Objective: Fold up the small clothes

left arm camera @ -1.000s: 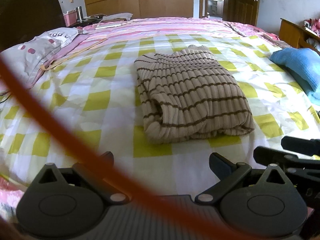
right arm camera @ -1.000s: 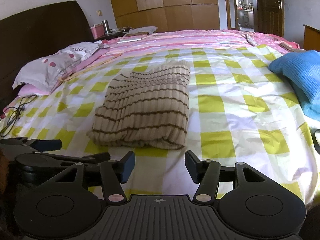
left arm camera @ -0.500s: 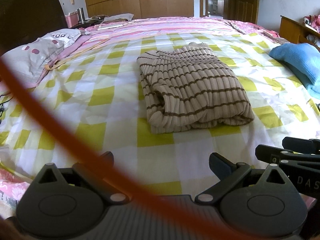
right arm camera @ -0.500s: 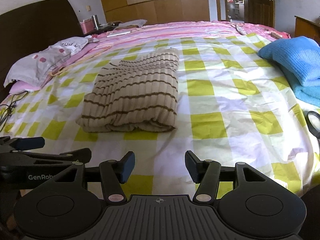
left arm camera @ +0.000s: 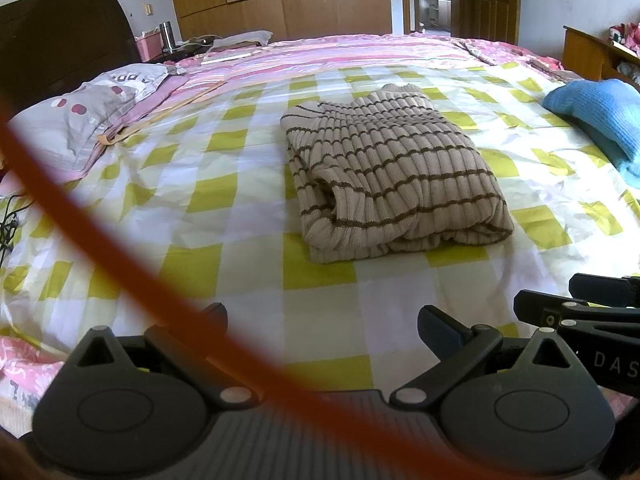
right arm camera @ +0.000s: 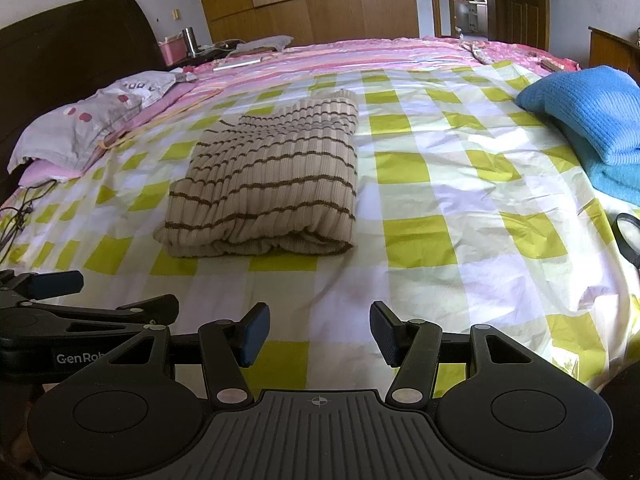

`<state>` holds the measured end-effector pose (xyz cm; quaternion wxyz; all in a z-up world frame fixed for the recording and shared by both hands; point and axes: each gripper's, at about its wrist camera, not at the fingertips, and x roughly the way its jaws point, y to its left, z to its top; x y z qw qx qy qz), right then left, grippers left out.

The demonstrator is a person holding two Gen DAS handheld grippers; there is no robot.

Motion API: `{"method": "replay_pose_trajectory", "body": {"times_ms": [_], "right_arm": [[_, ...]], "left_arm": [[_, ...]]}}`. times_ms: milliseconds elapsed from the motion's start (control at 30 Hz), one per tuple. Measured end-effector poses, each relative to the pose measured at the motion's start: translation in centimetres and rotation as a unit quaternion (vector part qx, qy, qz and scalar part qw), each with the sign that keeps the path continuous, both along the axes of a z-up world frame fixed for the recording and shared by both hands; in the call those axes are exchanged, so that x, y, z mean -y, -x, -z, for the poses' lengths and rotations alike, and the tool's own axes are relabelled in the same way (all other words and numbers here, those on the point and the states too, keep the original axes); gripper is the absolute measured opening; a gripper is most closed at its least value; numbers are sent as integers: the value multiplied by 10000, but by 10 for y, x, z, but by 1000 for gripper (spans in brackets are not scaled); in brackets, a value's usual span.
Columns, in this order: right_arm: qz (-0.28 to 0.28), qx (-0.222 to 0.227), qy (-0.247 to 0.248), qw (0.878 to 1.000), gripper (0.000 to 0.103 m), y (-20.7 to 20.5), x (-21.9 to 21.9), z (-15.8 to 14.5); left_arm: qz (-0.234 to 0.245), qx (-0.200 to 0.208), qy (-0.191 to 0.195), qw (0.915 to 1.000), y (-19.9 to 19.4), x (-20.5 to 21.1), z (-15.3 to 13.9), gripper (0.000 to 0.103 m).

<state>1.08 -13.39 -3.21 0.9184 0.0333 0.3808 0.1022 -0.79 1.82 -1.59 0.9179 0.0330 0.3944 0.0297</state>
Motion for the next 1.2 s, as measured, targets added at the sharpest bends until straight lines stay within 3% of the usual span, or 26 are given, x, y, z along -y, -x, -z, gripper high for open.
{"method": "replay_pose_trajectory", "body": {"times_ms": [1200], "right_arm": [[9,-38,-22,10000,55,5,-3,3]], "left_arm": [[-1,11,11,10000,5,0,1,102]]}}
